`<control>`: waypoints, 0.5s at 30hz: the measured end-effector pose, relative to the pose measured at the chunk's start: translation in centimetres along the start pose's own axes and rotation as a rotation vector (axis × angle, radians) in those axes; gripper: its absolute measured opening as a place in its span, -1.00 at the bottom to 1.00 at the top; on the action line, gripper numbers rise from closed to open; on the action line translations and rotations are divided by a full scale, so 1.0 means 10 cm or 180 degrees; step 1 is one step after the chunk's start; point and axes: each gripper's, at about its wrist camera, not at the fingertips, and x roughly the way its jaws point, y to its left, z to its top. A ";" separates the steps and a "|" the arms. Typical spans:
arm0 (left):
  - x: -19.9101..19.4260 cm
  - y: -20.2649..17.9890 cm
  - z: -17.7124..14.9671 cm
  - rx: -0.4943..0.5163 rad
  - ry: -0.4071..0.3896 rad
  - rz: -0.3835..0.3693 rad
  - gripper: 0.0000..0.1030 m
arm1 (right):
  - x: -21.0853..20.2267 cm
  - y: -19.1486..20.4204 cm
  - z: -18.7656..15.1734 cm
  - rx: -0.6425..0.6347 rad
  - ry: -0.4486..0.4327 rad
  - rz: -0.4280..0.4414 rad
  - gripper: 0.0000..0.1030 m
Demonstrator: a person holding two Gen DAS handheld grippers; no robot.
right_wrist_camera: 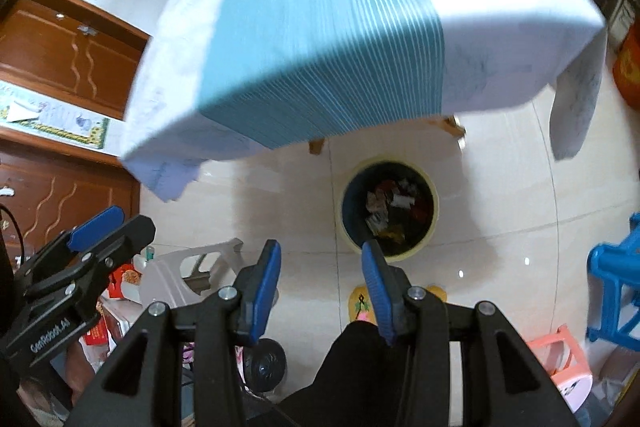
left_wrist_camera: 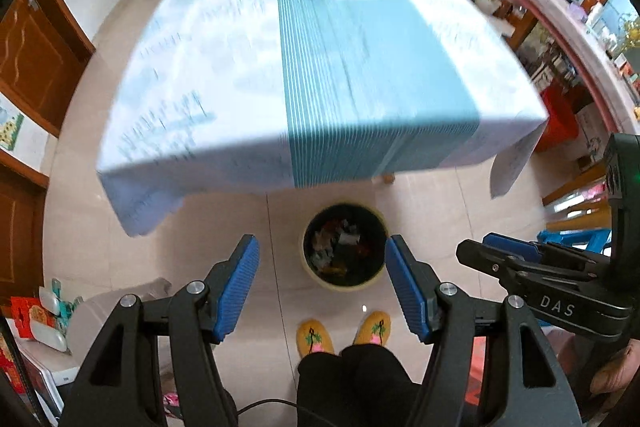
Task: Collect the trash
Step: 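Raise both open tools back over the table toward the red cup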
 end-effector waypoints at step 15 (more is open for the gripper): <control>-1.13 -0.02 0.60 -0.0173 -0.0808 0.0342 0.35 | -1.15 0.37 0.61 -0.0556 -0.0718 0.0313 -0.18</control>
